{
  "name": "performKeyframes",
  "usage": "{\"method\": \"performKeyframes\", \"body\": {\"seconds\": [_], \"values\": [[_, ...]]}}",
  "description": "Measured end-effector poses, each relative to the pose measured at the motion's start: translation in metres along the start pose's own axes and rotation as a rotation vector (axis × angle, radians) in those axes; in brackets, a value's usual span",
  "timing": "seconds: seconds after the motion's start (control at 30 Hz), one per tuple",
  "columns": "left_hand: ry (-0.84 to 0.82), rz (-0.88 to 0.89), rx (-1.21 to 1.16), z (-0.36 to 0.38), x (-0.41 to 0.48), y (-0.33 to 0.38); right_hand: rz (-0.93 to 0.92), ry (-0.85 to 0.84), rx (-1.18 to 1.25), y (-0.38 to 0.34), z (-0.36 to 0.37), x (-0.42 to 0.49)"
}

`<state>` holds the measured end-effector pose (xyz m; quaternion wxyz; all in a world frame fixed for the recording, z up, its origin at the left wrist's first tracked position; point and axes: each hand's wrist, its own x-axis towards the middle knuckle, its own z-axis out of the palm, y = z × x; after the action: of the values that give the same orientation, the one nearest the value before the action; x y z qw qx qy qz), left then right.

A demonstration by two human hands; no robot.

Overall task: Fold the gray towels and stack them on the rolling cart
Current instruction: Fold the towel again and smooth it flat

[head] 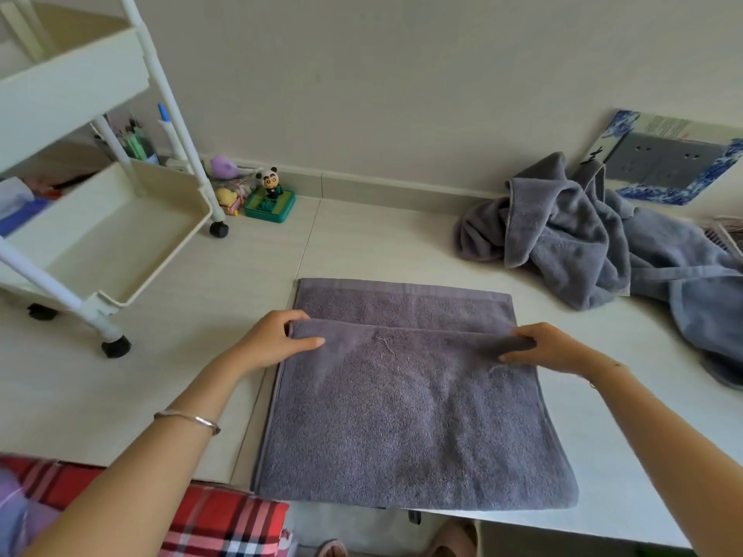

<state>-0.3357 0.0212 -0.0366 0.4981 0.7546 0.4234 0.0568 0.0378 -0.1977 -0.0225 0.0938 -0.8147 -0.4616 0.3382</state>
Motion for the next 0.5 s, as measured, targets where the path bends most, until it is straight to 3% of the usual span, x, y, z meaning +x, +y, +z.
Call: {"method": "performKeyframes", "body": {"seconds": [0.13,0.17,0.23,0.33,0.5], "values": [[-0.191,-0.111,-0.49,-0.015,-0.001,0.036,-0.002,-0.237,0.67,-0.024,-0.04,-0.024],[-0.183,-0.143,-0.554,-0.015,0.005,0.042,0.006,-0.207,0.752,-0.029,-0.045,-0.022],[-0.011,-0.217,-0.63,-0.005,0.024,0.048,0.073,-0.012,0.853,-0.03,-0.042,-0.006],[0.298,-0.278,-0.48,0.017,0.045,0.032,0.247,0.38,0.746,-0.019,-0.011,0.024],[0.31,-0.254,-0.193,0.029,0.042,0.007,0.219,0.481,0.455,0.004,0.026,0.033]]}}
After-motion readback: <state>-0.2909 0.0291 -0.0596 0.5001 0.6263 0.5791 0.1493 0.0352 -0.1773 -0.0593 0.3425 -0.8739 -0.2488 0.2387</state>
